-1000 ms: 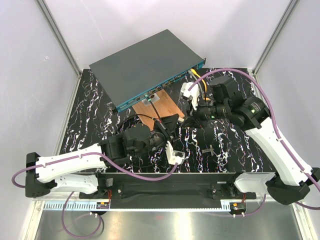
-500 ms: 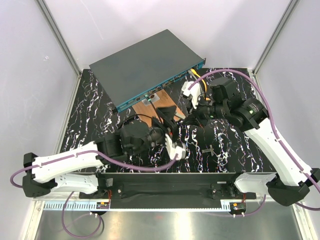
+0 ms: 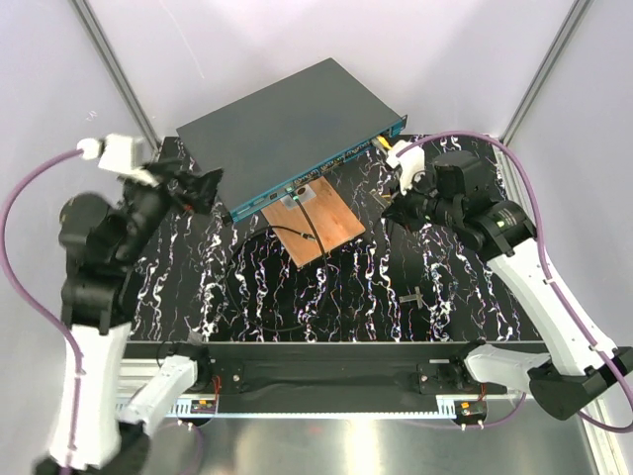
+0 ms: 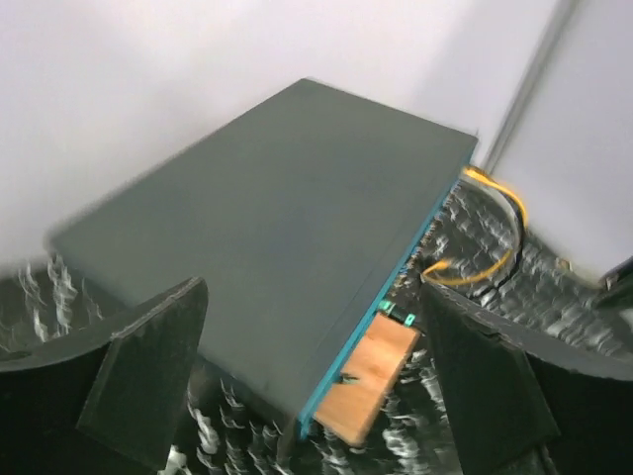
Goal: Insert the plug into the switch port
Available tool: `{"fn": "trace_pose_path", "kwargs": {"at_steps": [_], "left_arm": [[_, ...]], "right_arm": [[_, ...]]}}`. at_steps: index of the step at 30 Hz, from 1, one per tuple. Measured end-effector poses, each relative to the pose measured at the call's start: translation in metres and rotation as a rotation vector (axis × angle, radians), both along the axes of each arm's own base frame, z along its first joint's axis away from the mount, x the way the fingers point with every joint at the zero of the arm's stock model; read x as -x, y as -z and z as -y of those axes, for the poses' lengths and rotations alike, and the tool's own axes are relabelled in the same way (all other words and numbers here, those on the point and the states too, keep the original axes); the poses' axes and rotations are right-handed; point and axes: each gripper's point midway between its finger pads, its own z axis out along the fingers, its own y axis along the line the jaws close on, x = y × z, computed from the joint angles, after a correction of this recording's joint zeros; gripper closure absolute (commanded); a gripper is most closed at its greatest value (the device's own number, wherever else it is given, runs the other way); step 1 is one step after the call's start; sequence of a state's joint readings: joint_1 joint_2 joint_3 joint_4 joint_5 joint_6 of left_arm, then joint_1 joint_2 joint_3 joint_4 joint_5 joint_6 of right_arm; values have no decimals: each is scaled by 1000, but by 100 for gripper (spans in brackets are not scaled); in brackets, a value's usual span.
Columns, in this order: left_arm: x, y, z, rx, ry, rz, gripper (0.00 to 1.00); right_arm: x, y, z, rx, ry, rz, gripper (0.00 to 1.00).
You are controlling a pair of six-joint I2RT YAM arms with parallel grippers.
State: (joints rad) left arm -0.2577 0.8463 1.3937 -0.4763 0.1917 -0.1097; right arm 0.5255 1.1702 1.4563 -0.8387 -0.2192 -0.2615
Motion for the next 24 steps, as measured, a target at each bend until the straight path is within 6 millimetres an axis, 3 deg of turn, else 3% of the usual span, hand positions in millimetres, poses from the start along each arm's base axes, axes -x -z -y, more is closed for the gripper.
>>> {"fn": "trace_pose_path", "kwargs": {"at_steps": [2,5,10,12,19,24], "left_arm": [[3,10,-17,148,-37,-49,4],[7,47,-25,383,-33,-180,3],[-13,111,-45,693,-85,-400,2],[-21,126,-51,767,-107,-446,1],[-36,143,-52,894,-74,-492,3],[-58,161,-57,960,-58,-509,10]], "right_arm": [[-9,3,2,5,25,15,100],[-24,10,1,22,52,24,100],[-51,25,-7,47,80,24,100],[-59,30,-8,56,93,23,100],[-82,40,-16,58,133,11,100],[-91,40,-18,41,162,21,100]]}}
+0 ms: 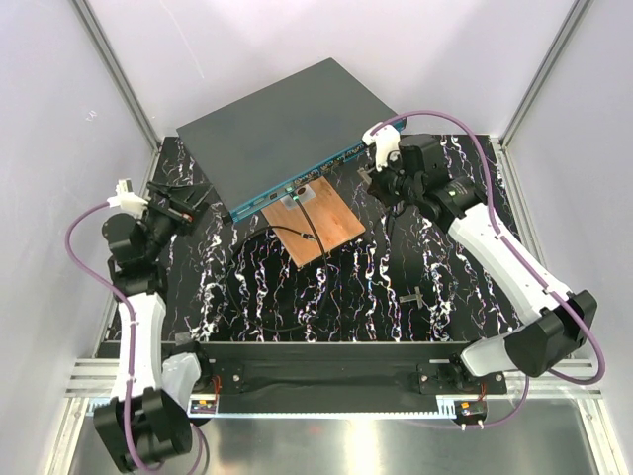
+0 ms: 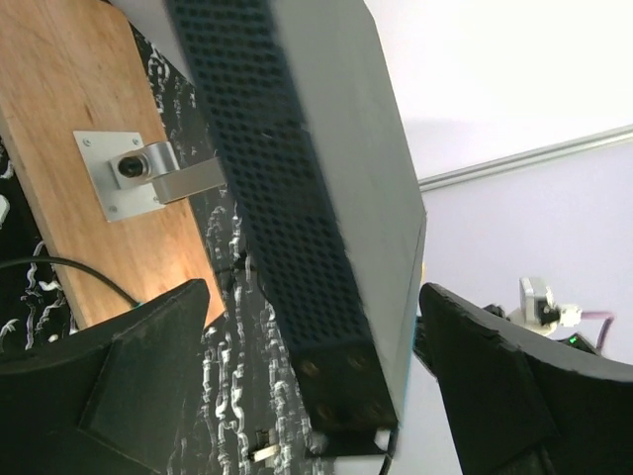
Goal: Insert the plug into the switch port
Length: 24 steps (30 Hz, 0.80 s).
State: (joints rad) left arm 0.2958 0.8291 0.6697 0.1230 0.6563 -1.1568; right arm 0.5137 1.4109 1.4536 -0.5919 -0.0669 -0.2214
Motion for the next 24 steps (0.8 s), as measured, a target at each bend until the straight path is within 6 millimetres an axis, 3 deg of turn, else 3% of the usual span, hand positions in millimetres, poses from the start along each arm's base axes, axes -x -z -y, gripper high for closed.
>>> {"fn": "trace_pose_path", "kwargs": {"at_steps": [5,12,16,24], "left_arm": [[-16,13,-2,84,13,0,11],[-25,-9,3,153,57,117,21],[-33,-4,1,186,61,107,25],[-46,6,28,247,160,83,43]], "right_arm": [[-7,-1,-3,-5,4,10,100],[-16,2,-8,-10,11,10,100],[-20,2,-7,-10,29,13,100],[-21,2,-6,-10,39,15,100]]}}
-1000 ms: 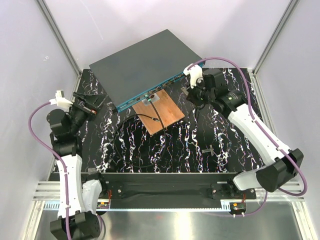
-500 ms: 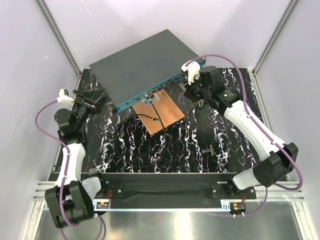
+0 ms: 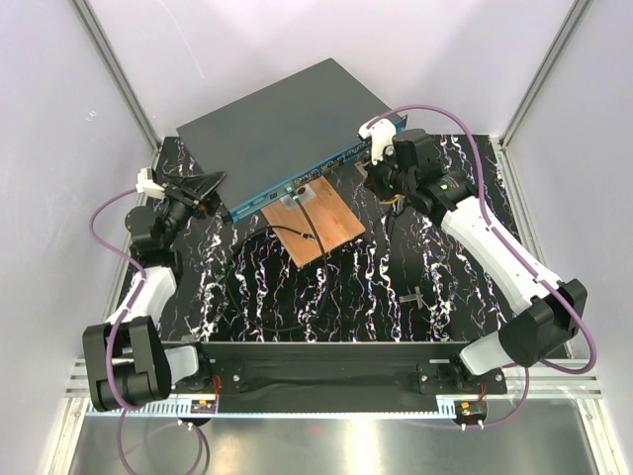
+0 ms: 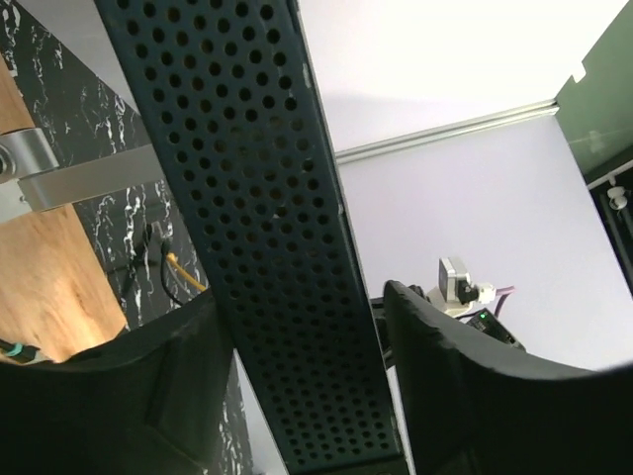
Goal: Insert the plug into the switch port
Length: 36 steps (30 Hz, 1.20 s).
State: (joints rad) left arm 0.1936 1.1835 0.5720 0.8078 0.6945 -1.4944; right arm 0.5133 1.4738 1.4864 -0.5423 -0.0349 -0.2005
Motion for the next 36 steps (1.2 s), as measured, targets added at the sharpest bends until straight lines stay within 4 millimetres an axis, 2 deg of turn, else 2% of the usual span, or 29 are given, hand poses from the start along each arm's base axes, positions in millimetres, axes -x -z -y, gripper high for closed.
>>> {"fn": "trace_pose_path", "kwargs": {"at_steps": [10,16,27,36], "left_arm": [[-1,1,1,34,16,-26,64],[-1,1,1,31,15,-30,71],[-1,1,3,27,16,-36,88],[-1,1,3,25,16,-37,96]], "right_arm": [[0,-1,0,-1,-1,-3,100],[-9,-19,-8,-29,18,-16,100],[-4,-15,-12,-9,57,-72,100],[-9,-5,-13,13,72,-93,100]]}}
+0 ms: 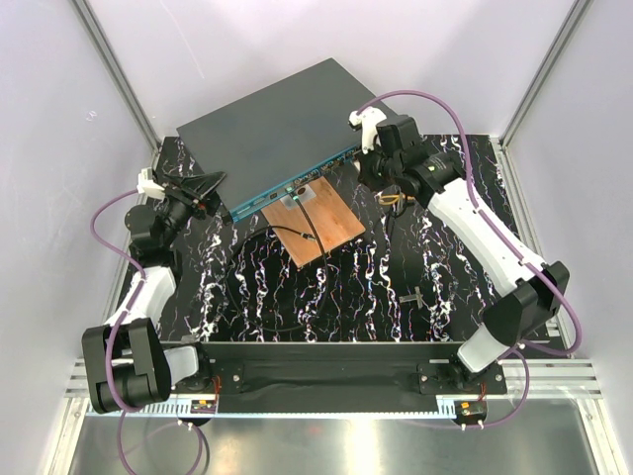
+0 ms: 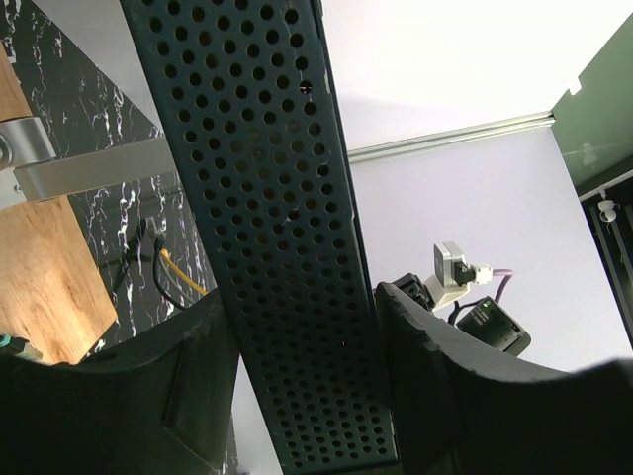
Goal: Insert the plug into the switch port
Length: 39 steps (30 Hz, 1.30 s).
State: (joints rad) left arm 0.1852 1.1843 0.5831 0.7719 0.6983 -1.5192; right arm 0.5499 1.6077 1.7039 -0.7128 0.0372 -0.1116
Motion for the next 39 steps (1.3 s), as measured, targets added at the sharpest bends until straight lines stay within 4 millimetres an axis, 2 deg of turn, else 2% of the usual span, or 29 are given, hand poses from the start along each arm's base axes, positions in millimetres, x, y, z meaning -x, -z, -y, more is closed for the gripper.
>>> {"fn": "trace_pose_path", "kwargs": {"at_steps": [10,24,39], "left_arm": [[0,0,0,0,-2,0,100],[0,0,0,1,-5,-4,100],[0,0,0,1,-3,-4,100]], "right_arm": [[0,0,-4,11,-4,-14,100],[1,-10,-11,-2,-16,4,100],[-8,-5,-13,30,-2,25,100]]}}
